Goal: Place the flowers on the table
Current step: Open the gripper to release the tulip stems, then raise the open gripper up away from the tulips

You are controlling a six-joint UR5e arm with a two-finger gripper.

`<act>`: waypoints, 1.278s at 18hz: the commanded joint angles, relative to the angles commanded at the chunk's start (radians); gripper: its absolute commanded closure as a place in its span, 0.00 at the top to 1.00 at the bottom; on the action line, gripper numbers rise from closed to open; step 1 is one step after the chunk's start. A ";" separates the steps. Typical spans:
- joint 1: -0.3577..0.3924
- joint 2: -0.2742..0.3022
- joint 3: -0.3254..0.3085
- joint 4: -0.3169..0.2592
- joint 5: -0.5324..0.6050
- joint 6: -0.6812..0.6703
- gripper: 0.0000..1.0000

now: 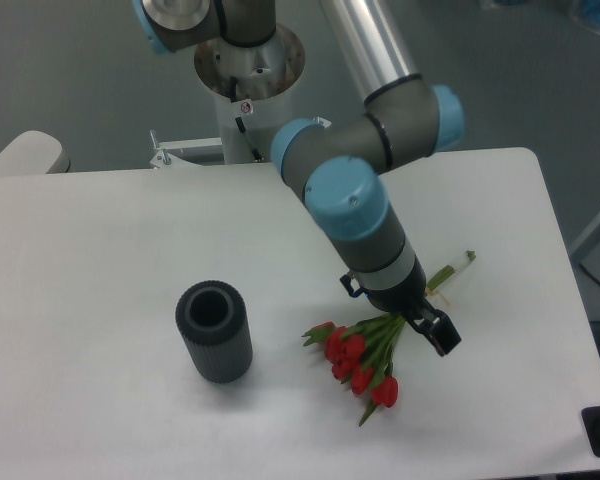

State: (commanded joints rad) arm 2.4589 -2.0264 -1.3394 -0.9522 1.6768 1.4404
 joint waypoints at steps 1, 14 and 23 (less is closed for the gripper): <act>0.009 0.002 0.026 -0.055 -0.014 0.015 1.00; 0.106 0.041 0.075 -0.208 -0.081 0.224 1.00; 0.115 0.049 0.072 -0.214 -0.081 0.247 1.00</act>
State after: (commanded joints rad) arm 2.5740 -1.9773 -1.2671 -1.1658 1.5953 1.6874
